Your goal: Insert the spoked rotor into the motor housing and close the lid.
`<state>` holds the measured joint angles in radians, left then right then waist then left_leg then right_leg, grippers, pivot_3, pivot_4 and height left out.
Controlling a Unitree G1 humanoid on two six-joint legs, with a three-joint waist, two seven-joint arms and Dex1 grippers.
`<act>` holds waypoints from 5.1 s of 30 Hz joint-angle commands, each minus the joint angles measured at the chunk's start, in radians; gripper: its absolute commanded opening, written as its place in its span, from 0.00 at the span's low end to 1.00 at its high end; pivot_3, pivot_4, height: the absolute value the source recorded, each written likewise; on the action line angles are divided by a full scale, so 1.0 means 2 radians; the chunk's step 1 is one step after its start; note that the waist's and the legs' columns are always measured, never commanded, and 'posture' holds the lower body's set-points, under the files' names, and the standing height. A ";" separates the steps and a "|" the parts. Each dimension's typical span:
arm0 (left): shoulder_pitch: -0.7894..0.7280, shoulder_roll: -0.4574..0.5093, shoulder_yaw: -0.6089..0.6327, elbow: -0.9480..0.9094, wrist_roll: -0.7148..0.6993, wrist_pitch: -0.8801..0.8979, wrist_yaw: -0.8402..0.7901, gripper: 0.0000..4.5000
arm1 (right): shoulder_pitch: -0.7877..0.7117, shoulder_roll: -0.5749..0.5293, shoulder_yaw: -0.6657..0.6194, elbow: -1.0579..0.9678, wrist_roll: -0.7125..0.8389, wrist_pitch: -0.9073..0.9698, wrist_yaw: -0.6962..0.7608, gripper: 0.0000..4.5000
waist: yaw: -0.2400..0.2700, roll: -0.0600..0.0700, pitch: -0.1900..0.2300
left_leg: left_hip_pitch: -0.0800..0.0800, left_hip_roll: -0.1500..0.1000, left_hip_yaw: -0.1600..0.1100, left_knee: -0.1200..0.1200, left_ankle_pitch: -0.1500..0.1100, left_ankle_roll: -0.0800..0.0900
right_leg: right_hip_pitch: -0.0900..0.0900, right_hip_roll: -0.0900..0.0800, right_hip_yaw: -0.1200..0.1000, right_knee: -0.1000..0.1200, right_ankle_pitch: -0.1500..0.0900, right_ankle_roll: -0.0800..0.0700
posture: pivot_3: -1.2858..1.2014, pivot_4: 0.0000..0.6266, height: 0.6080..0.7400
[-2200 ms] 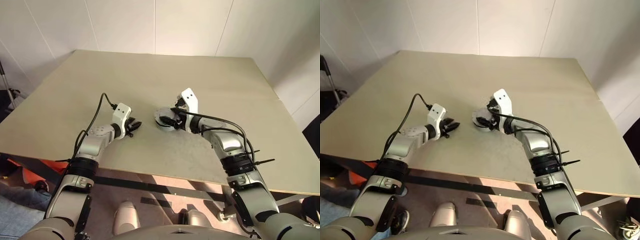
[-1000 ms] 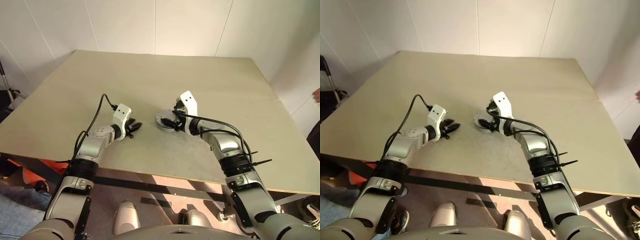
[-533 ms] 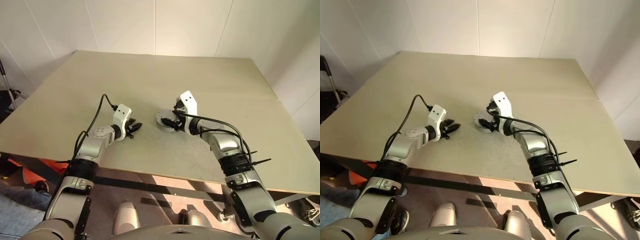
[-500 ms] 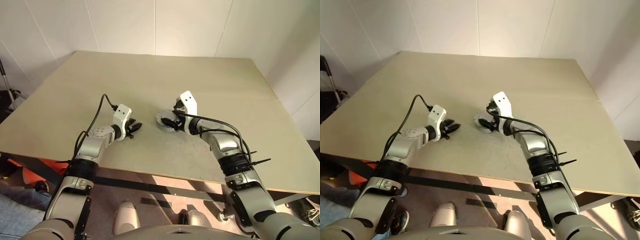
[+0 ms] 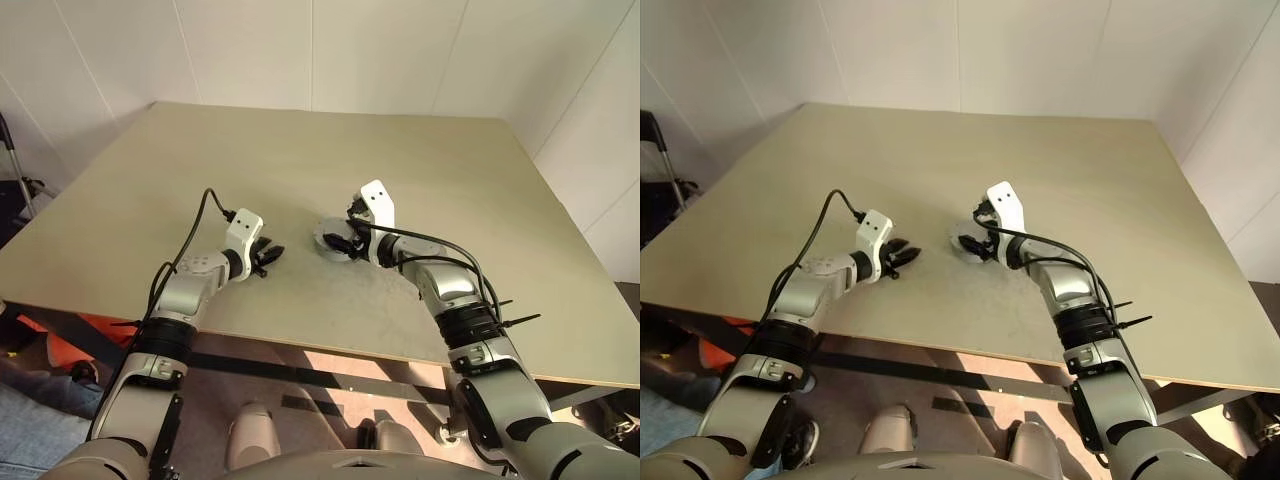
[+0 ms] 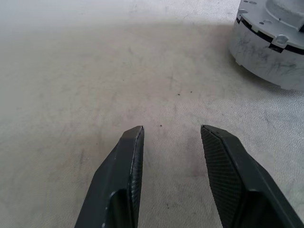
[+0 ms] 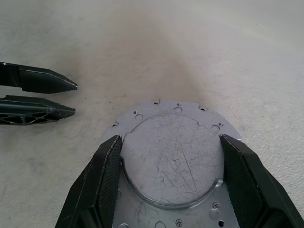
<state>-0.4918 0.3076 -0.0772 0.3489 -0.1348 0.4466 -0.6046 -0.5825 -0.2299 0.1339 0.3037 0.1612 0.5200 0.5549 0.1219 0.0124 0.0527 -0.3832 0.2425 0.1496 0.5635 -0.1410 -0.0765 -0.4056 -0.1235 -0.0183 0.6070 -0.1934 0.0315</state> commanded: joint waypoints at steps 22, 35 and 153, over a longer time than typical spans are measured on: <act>-0.004 0.003 0.003 -0.020 -0.001 0.001 0.000 0.45 | 0.032 -0.055 0.015 -0.007 -0.031 0.004 -0.005 0.70 | 0.006 0.000 0.000 | -0.001 0.000 0.000 0.000 0.000 0.000 | 0.001 -0.001 0.000 -0.001 0.000 0.001 | 0.52 0.00 1.00; -0.014 -0.017 0.022 -0.026 -0.027 0.018 0.006 0.45 | 0.032 -0.053 0.008 0.001 -0.023 0.008 -0.006 0.70 | 0.007 0.000 0.000 | -0.001 -0.001 0.000 0.000 0.000 0.000 | 0.002 -0.001 -0.001 -0.001 -0.002 0.003 | 0.52 0.00 1.00; -0.193 -0.155 0.062 0.248 -0.043 0.057 -0.028 0.00 | -0.044 0.163 -0.318 0.007 0.293 0.411 -0.157 0.91 | -0.013 0.000 -0.001 | 0.004 0.000 0.001 -0.012 0.003 -0.004 | 0.007 0.001 -0.002 -0.010 -0.003 0.002 | 0.52 0.00 1.00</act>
<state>-0.8939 0.0246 0.0759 0.8225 -0.2253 0.5410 -0.6525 -0.6318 0.0311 -0.5803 0.3116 0.7009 1.3042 0.1978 0.0953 0.0130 0.0505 -0.3746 0.2425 0.1510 0.5388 -0.1357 -0.0853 -0.3928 -0.1221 -0.0215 0.5872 -0.1998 0.0343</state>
